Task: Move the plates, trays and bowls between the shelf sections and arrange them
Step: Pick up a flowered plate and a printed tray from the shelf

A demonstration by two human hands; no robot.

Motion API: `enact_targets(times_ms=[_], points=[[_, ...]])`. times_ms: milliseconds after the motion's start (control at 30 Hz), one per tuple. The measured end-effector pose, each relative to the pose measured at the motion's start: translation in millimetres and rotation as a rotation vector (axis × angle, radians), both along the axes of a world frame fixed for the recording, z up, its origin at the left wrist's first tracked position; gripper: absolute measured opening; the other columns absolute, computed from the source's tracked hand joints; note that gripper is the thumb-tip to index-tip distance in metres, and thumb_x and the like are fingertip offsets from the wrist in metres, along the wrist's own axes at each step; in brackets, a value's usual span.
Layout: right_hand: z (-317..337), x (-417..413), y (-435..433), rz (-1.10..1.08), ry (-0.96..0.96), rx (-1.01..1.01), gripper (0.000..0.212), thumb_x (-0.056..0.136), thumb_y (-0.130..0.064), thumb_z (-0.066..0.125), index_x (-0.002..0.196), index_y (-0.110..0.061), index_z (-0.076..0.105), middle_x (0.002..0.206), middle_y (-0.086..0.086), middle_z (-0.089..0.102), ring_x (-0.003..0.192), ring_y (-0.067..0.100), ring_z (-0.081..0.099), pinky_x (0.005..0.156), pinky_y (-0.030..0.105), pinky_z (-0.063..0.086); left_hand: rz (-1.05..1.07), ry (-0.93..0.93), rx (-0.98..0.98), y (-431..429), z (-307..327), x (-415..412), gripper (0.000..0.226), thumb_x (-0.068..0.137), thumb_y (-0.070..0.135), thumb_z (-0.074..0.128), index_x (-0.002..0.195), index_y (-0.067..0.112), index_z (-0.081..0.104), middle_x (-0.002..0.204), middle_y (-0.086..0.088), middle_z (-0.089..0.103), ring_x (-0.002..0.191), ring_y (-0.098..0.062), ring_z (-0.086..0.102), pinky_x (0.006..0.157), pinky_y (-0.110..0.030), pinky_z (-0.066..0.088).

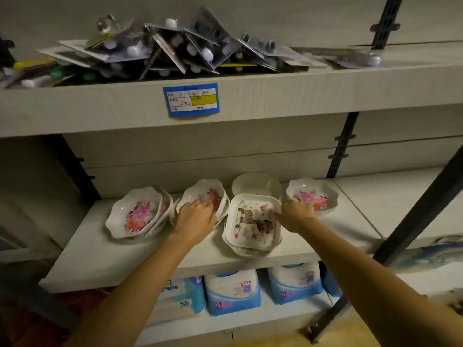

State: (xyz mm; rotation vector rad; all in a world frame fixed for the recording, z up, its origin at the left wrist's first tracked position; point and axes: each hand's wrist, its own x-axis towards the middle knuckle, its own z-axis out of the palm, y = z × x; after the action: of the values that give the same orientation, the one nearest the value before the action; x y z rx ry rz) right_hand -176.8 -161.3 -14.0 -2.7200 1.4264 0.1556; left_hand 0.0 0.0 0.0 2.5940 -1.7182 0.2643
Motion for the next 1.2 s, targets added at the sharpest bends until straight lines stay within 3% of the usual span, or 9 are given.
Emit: enact_targets(times_ms=[100, 233, 467, 567, 633, 767, 967, 1100, 1200], points=[[-12.6, 8.6, -5.1, -0.069, 0.026, 0.065, 0.038, 0.094, -0.038, 0.043, 0.12, -0.012, 0.054, 0.111, 0.008, 0.063, 0.101, 0.023, 0.06, 0.075, 0.029, 0.04, 0.024, 0.148, 0.012, -4.1, -10.2, 1.1, 0.032, 0.094, 0.03, 0.038, 0.091, 0.01, 0.063, 0.079, -0.006, 0.06, 0.071, -0.025, 0.054, 0.063, -0.032, 0.037], [-23.4, 15.4, -10.5, -0.185, 0.027, 0.123, 0.032, 0.091, -0.033, 0.047, 0.113, -0.013, 0.058, 0.094, 0.004, 0.058, 0.093, 0.02, 0.058, 0.078, 0.027, 0.045, 0.034, 0.227, 0.072, -7.2, -20.8, -0.8, 0.03, 0.094, 0.029, 0.039, 0.072, 0.013, 0.052, 0.068, -0.003, 0.048, 0.067, -0.023, 0.046, 0.063, -0.031, 0.033], [-30.4, 13.2, -18.5, -0.203, -0.154, 0.308, 0.036, 0.093, -0.034, 0.04, 0.11, -0.009, 0.058, 0.102, 0.01, 0.064, 0.095, 0.026, 0.062, 0.082, 0.036, 0.054, 0.078, 0.395, 0.064, -1.6, -36.5, -3.3, 0.049, 0.094, 0.026, 0.039, 0.047, 0.016, 0.028, 0.049, 0.001, 0.032, 0.048, -0.015, 0.036, 0.045, -0.027, 0.021], [-16.8, 10.0, -23.5, -0.128, -0.178, 0.261, 0.034, 0.095, -0.03, 0.032, 0.105, -0.007, 0.057, 0.088, 0.01, 0.06, 0.082, 0.028, 0.058, 0.067, 0.034, 0.047, 0.131, 0.518, 0.077, 2.7, -42.9, -5.4, 0.049, 0.095, 0.029, 0.038, 0.048, 0.014, 0.031, 0.048, 0.0, 0.038, 0.048, -0.017, 0.042, 0.047, -0.028, 0.033], [-7.2, 2.8, -27.3, -0.098, -0.19, 0.221, 0.033, 0.096, -0.026, 0.03, 0.1, -0.007, 0.056, 0.094, 0.014, 0.064, 0.08, 0.028, 0.056, 0.068, 0.035, 0.047, 0.192, 0.657, 0.091, 4.4, -46.2, -9.4, 0.046, 0.095, 0.033, 0.037, 0.055, 0.011, 0.04, 0.05, -0.003, 0.046, 0.047, -0.021, 0.049, 0.051, -0.03, 0.043], [2.4, -22.3, -33.7, -0.099, -0.224, 0.191, 0.042, 0.099, -0.027, 0.027, 0.111, -0.002, 0.057, 0.108, 0.018, 0.064, 0.09, 0.029, 0.058, 0.075, 0.036, 0.047, 0.31, 0.931, 0.156, -1.2, -53.4, -21.0, 0.05, 0.095, 0.043, 0.036, 0.081, 0.002, 0.061, 0.052, -0.003, 0.059, 0.029, -0.012, 0.046, 0.042, -0.02, 0.041], [-3.4, -56.2, -21.7, -0.16, -0.361, 0.27, 0.033, 0.098, -0.026, 0.033, 0.116, -0.006, 0.05, 0.108, 0.016, 0.063, 0.094, 0.028, 0.061, 0.081, 0.038, 0.051, 0.465, 1.291, 0.062, -13.5, -69.5, -38.7, 0.022, 0.095, 0.022, 0.04, 0.083, 0.006, 0.048, 0.046, -0.005, 0.058, 0.022, -0.009, 0.041, 0.03, -0.015, 0.026], [-8.0, -73.9, -16.2, -0.208, -0.277, 0.28, 0.036, 0.098, -0.029, 0.031, 0.105, -0.005, 0.058, 0.102, 0.014, 0.066, 0.083, 0.023, 0.059, 0.078, 0.034, 0.052, 0.487, 1.222, 0.049, -18.8, -67.6, -37.1, 0.023, 0.09, 0.008, 0.034, 0.07, 0.004, 0.045, 0.041, -0.008, 0.056, 0.026, -0.013, 0.04, 0.033, -0.017, 0.026], [-9.5, -87.3, -13.5, -0.227, -0.27, 0.303, 0.03, 0.098, -0.027, 0.034, 0.09, -0.008, 0.056, 0.09, 0.008, 0.06, 0.08, 0.02, 0.056, 0.073, 0.03, 0.048, 0.444, 1.15, 0.079, -15.0, -56.9, -35.2, 0.018, 0.092, 0.009, 0.033, 0.082, 0.001, 0.046, 0.042, -0.008, 0.052, 0.018, -0.009, 0.037, 0.029, -0.015, 0.027]])
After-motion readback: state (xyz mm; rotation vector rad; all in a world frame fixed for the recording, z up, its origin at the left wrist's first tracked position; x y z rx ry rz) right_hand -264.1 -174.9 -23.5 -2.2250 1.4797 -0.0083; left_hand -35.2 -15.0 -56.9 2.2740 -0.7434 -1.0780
